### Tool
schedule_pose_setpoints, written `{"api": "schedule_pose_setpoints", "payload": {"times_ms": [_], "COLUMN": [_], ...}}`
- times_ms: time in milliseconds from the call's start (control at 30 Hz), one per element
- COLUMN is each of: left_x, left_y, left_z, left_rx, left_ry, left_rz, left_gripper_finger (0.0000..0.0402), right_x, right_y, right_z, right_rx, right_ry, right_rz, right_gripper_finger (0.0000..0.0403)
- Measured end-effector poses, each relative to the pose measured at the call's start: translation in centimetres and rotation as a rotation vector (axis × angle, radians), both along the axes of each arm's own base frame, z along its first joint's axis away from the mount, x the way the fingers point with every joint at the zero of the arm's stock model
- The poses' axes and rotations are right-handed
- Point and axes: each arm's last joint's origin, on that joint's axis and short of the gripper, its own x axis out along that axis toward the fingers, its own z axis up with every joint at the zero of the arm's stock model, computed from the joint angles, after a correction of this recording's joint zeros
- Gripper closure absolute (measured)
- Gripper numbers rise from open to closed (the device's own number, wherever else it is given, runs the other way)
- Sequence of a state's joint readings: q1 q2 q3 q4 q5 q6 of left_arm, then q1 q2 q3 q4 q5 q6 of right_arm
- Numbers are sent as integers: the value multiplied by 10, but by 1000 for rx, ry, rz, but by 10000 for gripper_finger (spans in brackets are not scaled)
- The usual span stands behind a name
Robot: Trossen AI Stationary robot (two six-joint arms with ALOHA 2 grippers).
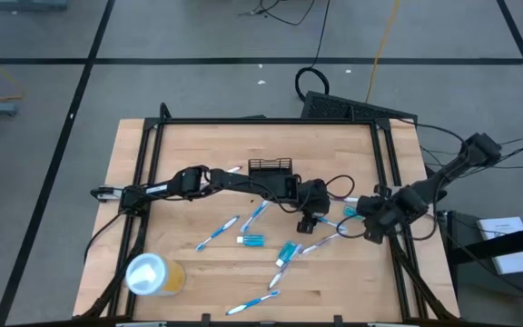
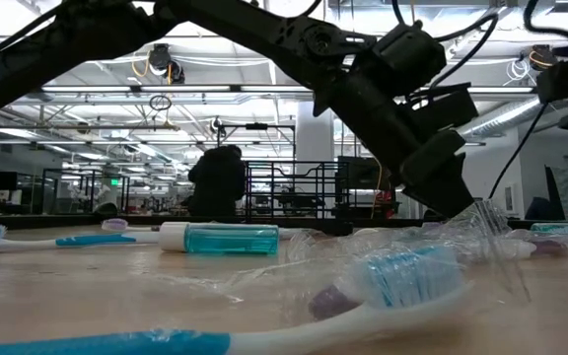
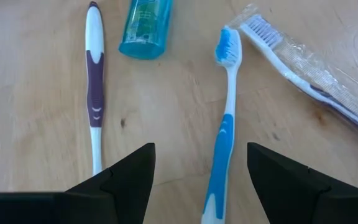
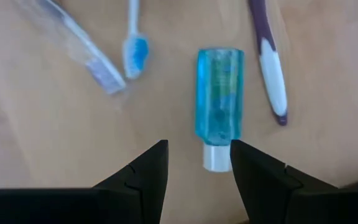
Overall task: Pick & Place toothbrushing station
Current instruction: Put the blue mouthwash bottle into the black organizer
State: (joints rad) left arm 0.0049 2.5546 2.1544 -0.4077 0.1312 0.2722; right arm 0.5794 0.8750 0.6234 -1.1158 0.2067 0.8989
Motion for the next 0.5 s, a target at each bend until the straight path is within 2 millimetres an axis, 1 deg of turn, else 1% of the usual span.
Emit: {"api": "schedule_pose_setpoints", "payload": {"times_ms": [67,267,367,500], "left_x": [0,0,0,0], "left_y": [0,-1,0,0], "left_z": [0,0,0,0], "left_rx": [0,0,5,5], "left_ry": [0,-1,-2,-2], "left_rz": [-1,-3,-6,-6], "left_gripper_finger": [144,144,144,144], "right_x": [1,2,1,4], "right_y": [-1,-5,-9,-11], "right_z": [-6,-31,-36,-36], "right_rx": [-9,46,39,43], "right_ry": [19,68,76,62], "right_rz": [1,-4,-13,-1], "right_gripper_finger": [239,239,239,239]}}
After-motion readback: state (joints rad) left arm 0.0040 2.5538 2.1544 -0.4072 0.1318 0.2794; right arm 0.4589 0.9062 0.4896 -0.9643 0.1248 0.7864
